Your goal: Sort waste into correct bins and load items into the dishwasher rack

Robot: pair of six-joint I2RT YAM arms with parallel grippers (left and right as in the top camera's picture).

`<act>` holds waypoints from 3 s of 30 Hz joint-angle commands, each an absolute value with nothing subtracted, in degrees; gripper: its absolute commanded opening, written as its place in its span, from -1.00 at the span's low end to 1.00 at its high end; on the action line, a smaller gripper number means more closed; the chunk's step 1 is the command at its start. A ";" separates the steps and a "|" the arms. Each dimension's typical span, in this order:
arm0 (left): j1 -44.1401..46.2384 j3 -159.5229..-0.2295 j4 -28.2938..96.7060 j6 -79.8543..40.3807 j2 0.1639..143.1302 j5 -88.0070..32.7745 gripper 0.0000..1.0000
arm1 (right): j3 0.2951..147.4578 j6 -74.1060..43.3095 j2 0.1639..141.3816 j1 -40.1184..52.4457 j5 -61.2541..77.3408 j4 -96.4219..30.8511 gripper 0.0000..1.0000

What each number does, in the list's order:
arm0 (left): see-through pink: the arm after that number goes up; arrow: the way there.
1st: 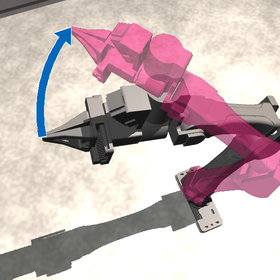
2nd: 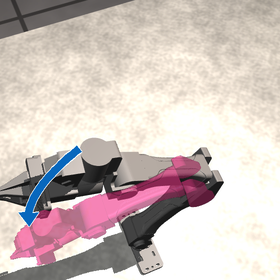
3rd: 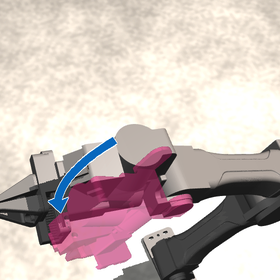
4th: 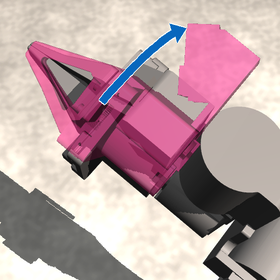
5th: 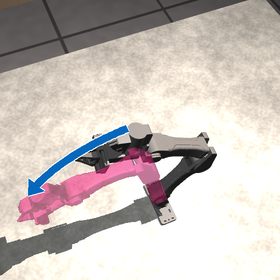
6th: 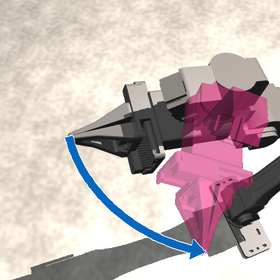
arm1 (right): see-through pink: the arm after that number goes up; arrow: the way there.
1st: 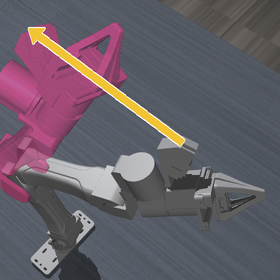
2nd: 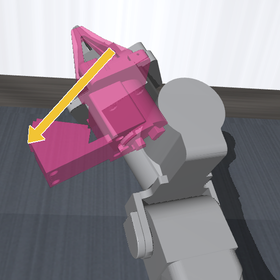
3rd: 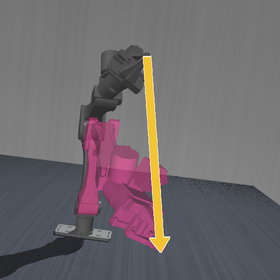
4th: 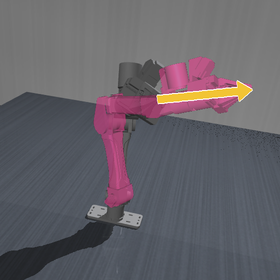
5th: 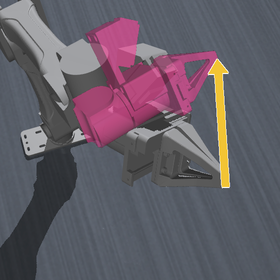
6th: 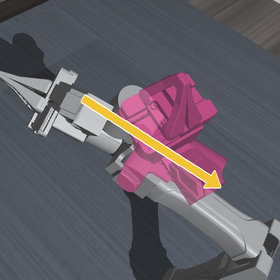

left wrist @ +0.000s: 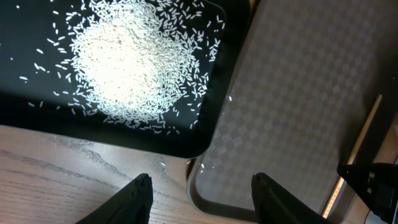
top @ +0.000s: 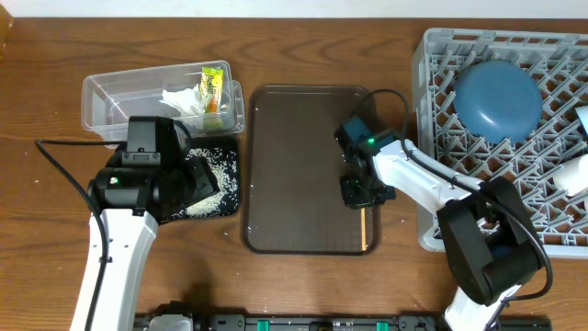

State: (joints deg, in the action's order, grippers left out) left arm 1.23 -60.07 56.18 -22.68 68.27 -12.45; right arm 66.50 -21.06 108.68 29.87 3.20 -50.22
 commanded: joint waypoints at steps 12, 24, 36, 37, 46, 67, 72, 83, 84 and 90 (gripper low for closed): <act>0.99 -60.20 56.64 -22.37 68.53 -11.70 0.09 | 70.30 -19.46 101.36 27.64 4.91 -53.41 -0.98; 0.99 -60.20 56.58 -22.35 68.53 -11.68 0.09 | 73.82 -11.64 83.85 8.49 -7.09 -55.29 -0.98; 0.99 -60.20 56.53 -22.37 68.53 -11.70 0.09 | 72.40 -5.50 91.98 -0.58 -5.13 -54.08 -0.98; 0.99 -60.20 56.53 -22.37 68.53 -11.70 0.09 | 72.40 -5.43 92.77 -0.58 -5.13 -53.39 -0.98; 0.99 -60.23 56.27 -21.28 68.51 -11.70 0.41 | 73.87 -5.82 91.96 -0.58 -3.57 -51.64 0.05; 9.19 -61.34 66.65 -9.87 68.60 -9.58 0.71 | 72.05 -3.62 80.93 -9.85 12.19 -65.08 0.98; 9.21 -58.17 64.93 -9.85 56.14 -8.54 0.72 | 61.89 -4.69 67.83 -9.78 9.91 -57.69 0.98; 9.74 -50.09 52.40 -10.09 25.96 -3.79 0.88 | 37.98 -4.64 30.83 -9.74 9.87 -44.31 0.98; 9.74 -50.09 52.75 -10.09 24.82 -3.79 0.89 | 37.50 -4.64 28.86 -9.74 9.87 -46.04 0.98; 9.74 -50.09 53.56 -10.09 22.24 -3.79 0.89 | 37.32 -4.64 24.25 -9.74 9.89 -58.13 0.99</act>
